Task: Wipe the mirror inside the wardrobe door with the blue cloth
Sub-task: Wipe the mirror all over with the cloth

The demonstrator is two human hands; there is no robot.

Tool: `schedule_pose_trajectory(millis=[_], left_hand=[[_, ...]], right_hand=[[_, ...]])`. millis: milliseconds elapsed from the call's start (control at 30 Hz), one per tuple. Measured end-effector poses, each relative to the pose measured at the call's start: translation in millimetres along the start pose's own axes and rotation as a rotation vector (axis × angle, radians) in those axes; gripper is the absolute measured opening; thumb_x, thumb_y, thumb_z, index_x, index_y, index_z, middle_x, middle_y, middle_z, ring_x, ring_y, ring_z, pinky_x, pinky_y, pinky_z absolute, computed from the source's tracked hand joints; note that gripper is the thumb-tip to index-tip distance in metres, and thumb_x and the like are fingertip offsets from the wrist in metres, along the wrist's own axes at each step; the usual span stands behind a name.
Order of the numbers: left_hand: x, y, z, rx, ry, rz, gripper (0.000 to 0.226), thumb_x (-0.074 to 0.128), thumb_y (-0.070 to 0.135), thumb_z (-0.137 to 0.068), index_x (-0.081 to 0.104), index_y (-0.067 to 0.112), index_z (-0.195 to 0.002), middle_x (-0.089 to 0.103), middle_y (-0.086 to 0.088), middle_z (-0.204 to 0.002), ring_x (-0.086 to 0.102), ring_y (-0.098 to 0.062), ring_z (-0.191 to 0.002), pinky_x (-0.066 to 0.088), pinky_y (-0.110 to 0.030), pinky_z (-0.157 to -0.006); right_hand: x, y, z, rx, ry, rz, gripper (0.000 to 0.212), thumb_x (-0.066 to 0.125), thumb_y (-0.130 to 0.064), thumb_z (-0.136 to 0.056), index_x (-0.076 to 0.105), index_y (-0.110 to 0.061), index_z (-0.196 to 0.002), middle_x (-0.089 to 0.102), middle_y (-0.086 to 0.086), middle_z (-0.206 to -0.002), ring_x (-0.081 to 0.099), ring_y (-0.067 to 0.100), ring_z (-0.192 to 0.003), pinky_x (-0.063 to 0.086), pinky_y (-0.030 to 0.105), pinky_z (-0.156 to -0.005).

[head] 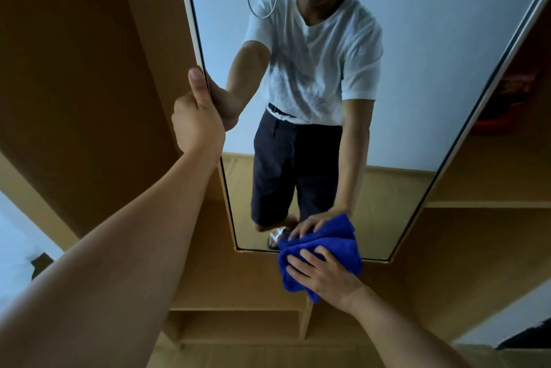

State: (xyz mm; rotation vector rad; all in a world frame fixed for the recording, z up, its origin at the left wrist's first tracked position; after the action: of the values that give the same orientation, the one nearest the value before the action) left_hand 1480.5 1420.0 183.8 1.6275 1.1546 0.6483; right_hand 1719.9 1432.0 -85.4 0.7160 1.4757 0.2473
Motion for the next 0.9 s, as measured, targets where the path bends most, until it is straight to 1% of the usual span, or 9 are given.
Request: schedule_pose_trajectory(millis=[133,267,333,400,467,533,667,767,900], left_hand=[[-3.1,1.1,3.6,0.012,-0.001,-0.018,0.049,0.023,0.063,-0.093,0.047,0.032,-0.063,0.053,0.015,-0.065,0.053,-0.001,-0.061,0.036,-0.021,-0.052],[-4.1,1.0,6.6,0.013,0.003,-0.011,0.050,0.022,0.064,-0.092,0.047,0.031,-0.063,0.053,0.015,-0.065,0.052,0.000,-0.060,0.036,-0.021,-0.051],[-4.7,0.7,7.3,0.013,0.003,-0.018,0.052,0.022,0.064,-0.092,0.046,0.030,-0.062,0.052,0.014,-0.065,0.051,-0.001,-0.060,0.035,-0.021,-0.051],[-5.1,0.7,8.4,0.011,0.006,-0.035,0.054,0.020,0.065,-0.092,0.048,0.028,-0.063,0.052,0.012,-0.065,0.052,-0.007,-0.060,0.035,-0.023,-0.052],[-5.0,-0.9,8.4,0.009,0.023,-0.047,0.058,0.019,0.066,-0.092,0.052,0.024,-0.069,0.054,0.006,-0.068,0.054,-0.015,-0.064,0.036,-0.024,-0.055],[-5.2,-1.5,8.8,0.003,0.036,-0.066,0.061,0.017,0.067,-0.091,0.054,0.021,-0.077,0.055,0.002,-0.073,0.055,-0.020,-0.069,0.036,-0.026,-0.055],[-6.9,1.3,11.3,-0.004,0.024,-0.091,0.061,0.015,0.068,-0.090,0.051,0.021,-0.076,0.051,0.003,-0.071,0.052,-0.023,-0.071,0.036,-0.033,-0.061],[-8.6,2.0,14.9,-0.023,0.042,-0.084,0.059,0.014,0.066,-0.092,0.052,0.020,-0.084,0.055,-0.002,-0.081,0.052,-0.024,-0.074,0.038,-0.035,-0.063],[-8.6,3.2,17.5,-0.067,0.049,-0.085,0.070,0.014,0.067,-0.091,0.059,0.013,-0.095,0.063,-0.012,-0.094,0.056,-0.028,-0.079,0.042,-0.037,-0.067]], right_hand=[[5.7,20.4,26.6,-0.018,-0.042,0.022,0.076,0.084,-0.031,-0.057,0.056,-0.028,-0.128,0.050,-0.003,-0.137,0.049,0.022,-0.117,0.045,0.042,-0.095],[-11.4,43.7,35.9,-0.001,0.067,0.056,0.074,0.081,-0.029,-0.064,0.051,-0.028,-0.131,0.049,-0.002,-0.138,0.049,0.023,-0.117,0.046,0.042,-0.095],[-30.8,63.3,34.2,0.033,0.183,0.093,0.068,0.072,-0.027,-0.074,0.045,-0.027,-0.136,0.045,-0.001,-0.141,0.049,0.023,-0.119,0.045,0.044,-0.095],[-54.4,87.1,29.8,0.051,0.311,0.157,0.053,0.054,-0.027,-0.088,0.040,-0.026,-0.139,0.043,0.000,-0.143,0.046,0.025,-0.120,0.041,0.045,-0.097],[-81.2,112.3,21.6,0.104,0.450,0.190,0.040,0.040,-0.027,-0.096,0.045,-0.026,-0.136,0.049,-0.002,-0.139,0.045,0.024,-0.116,0.036,0.044,-0.095],[-111.1,137.2,13.8,0.180,0.623,0.223,0.037,0.048,-0.027,-0.095,0.049,-0.029,-0.132,0.055,-0.004,-0.133,0.047,0.024,-0.112,0.035,0.043,-0.091],[-165.5,185.1,3.2,0.346,0.868,0.287,0.045,0.062,-0.027,-0.088,0.049,-0.030,-0.131,0.050,-0.004,-0.132,0.047,0.025,-0.112,0.036,0.043,-0.089],[-195.6,220.5,8.2,0.499,0.975,0.288,0.058,0.073,-0.033,-0.078,0.048,-0.028,-0.131,0.051,-0.002,-0.131,0.047,0.026,-0.112,0.038,0.043,-0.086],[-214.3,252.2,26.7,0.843,1.099,0.200,0.064,0.076,-0.027,-0.074,0.043,-0.024,-0.129,0.048,0.001,-0.132,0.044,0.024,-0.113,0.039,0.041,-0.088]])
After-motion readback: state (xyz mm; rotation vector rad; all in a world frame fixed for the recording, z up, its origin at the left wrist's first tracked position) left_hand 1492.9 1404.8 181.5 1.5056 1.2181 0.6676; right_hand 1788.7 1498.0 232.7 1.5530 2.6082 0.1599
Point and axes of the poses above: each hand's wrist, its own z-axis away from the middle knuckle, its own x-axis out of the palm, y = z × x, the point moved 2 cm from there along -z, towards the middle knuckle
